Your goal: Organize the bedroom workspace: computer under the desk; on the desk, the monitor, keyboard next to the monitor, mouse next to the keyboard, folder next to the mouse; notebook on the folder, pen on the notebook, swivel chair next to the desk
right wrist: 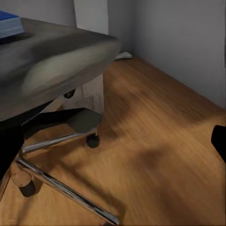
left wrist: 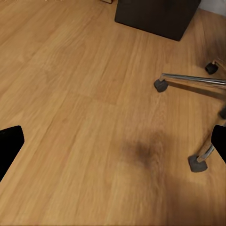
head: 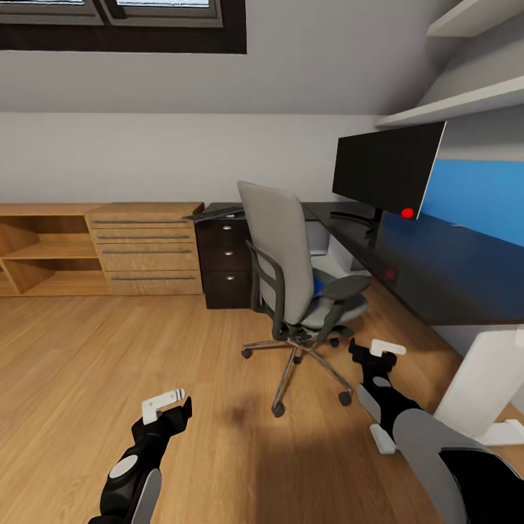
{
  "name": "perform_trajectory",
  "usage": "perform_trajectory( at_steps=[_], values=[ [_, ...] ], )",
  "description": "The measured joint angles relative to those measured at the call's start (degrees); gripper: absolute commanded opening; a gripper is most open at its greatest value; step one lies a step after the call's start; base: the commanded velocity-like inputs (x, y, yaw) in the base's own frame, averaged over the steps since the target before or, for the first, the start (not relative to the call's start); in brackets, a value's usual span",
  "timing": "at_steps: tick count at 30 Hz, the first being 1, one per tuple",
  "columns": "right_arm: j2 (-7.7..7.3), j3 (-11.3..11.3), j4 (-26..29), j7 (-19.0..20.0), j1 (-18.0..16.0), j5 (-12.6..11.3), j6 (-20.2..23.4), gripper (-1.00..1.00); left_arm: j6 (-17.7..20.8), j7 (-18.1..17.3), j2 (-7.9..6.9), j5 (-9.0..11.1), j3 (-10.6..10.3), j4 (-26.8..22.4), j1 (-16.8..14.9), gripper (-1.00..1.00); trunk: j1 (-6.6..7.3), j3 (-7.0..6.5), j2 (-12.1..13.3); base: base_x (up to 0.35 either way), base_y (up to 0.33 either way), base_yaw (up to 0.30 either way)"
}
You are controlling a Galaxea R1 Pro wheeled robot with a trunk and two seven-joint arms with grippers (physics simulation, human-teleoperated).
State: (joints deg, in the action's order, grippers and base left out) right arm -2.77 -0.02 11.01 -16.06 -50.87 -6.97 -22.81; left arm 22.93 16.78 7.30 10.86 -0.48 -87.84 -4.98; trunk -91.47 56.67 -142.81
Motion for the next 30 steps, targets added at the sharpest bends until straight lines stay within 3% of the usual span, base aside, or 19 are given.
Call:
perform_trajectory(
  at_steps=[18, 30],
  values=[
    [0.03, -0.31, -0.06, -0.19, 0.09, -0.4, -4.92, 1.0, 0.0, 0.0, 0.0, -0.04, 0.0, 0.25, 0.0, 1.0, 0.03, 0.0, 0.0, 0.281, 0.0, 0.0],
    [0.2, -0.52, -0.05, -0.25, 0.1, -0.54, -6.05, 1.0, 0.08, 0.02, 0.07, 0.05, 0.01, 0.22, 0.02, 1.0, 0.0, -0.1, 0.0, 0.03, 0.0, 0.078]
  ],
)
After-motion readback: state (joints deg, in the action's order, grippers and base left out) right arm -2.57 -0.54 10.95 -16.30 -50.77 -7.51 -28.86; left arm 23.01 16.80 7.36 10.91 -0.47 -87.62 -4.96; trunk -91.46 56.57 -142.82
